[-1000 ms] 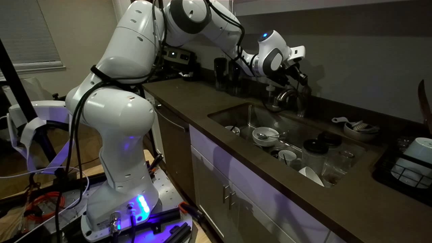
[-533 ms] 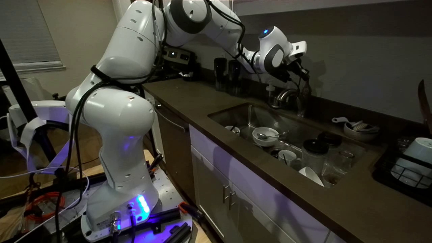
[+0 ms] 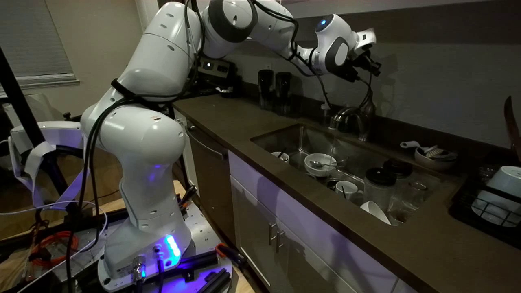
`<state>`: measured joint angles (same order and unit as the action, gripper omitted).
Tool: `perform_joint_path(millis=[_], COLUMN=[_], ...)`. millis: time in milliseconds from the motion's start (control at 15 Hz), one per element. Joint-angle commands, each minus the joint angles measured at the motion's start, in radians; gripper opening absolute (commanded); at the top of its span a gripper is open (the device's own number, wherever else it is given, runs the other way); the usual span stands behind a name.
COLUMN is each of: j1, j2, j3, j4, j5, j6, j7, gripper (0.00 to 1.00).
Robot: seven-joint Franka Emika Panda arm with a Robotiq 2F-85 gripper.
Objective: Lift u the tap handle
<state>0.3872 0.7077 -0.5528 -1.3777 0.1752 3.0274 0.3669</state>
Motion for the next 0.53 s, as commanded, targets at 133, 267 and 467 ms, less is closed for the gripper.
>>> perform_joint_path(millis=[133,267,467], j1=[-0.019,-0.031,-0.07], j2=[-0.001,-0.039,-0.083], j3=[0.041,0.099,0.197], j4=[-0.01,-0.068,-0.138], j5=[0.02,0.027,0.029], j6=[0.016,0.048,0.1], j7=[0.003,-0.024,-0.046], gripper=[0.04,0.04,0.04])
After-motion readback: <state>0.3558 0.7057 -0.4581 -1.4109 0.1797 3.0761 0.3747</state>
